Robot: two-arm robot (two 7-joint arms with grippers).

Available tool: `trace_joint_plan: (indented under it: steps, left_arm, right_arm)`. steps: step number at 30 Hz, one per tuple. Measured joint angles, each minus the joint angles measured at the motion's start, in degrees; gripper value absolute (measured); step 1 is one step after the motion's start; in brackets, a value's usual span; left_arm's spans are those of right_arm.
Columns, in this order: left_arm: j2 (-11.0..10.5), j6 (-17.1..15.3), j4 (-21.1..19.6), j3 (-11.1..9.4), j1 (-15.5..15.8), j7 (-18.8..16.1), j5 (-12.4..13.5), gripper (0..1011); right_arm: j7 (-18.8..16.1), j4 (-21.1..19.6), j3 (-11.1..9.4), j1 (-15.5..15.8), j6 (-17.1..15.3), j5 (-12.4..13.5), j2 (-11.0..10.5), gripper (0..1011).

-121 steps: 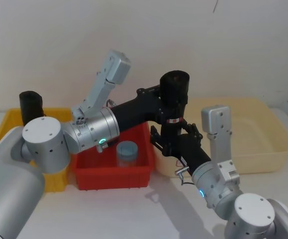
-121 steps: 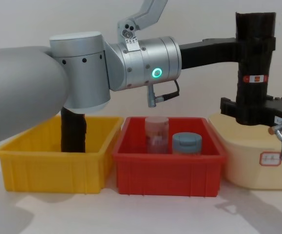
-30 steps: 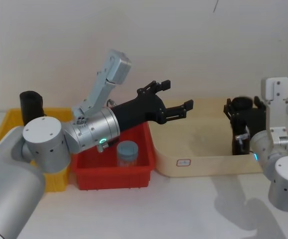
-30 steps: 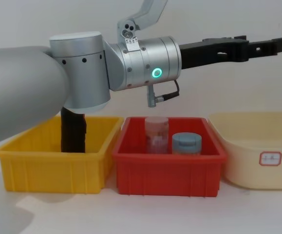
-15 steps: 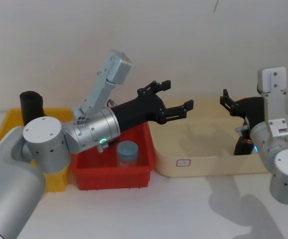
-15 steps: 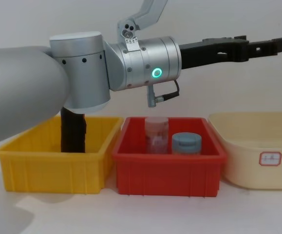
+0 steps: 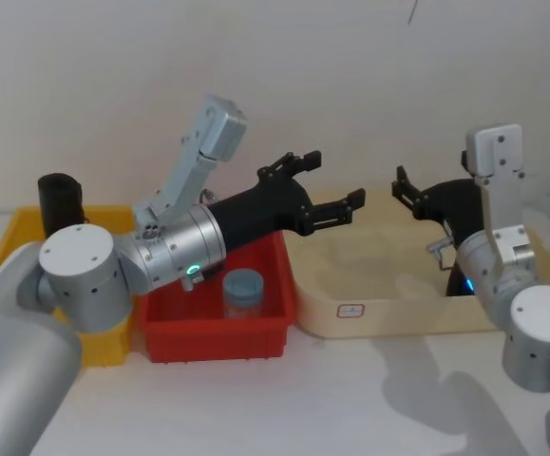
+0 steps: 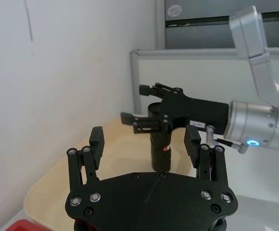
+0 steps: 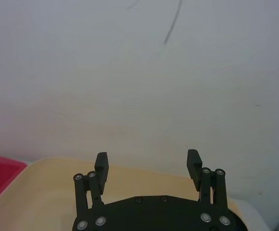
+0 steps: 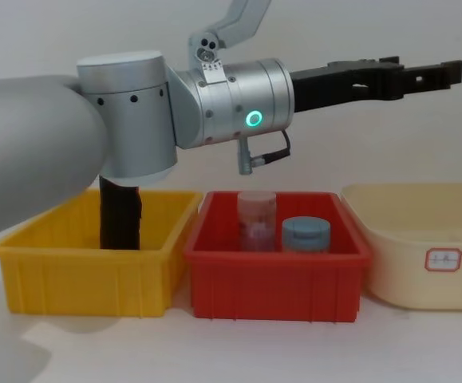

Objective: Pick up the garbage bag with the one hand and transfer it to the other hand.

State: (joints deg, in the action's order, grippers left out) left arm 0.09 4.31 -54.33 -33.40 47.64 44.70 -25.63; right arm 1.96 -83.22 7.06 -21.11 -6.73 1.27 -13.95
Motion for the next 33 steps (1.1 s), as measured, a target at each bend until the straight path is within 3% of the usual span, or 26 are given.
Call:
trace_joint_plan:
  steps: [16, 20, 33]
  left_arm:
    - [-5.84, 0.39, -12.56, 1.43, -6.30, -9.16, 3.53, 1001]
    - [-8.60, -0.22, -18.49, 2.71, -9.55, -12.90, 4.89, 1001]
    - [-14.63, -3.15, -29.34, 6.81, -17.35, -19.80, 6.69, 1001]
  right_arm:
    - [-2.68, -2.85, 2.70, 2.66, -1.52, -1.24, 0.87, 1001]
    - [-3.30, -3.52, 3.37, 3.20, -1.95, -1.37, 1.27, 1001]
    - [-5.91, -6.24, 6.12, 5.19, -3.72, -1.17, 3.32, 1002]
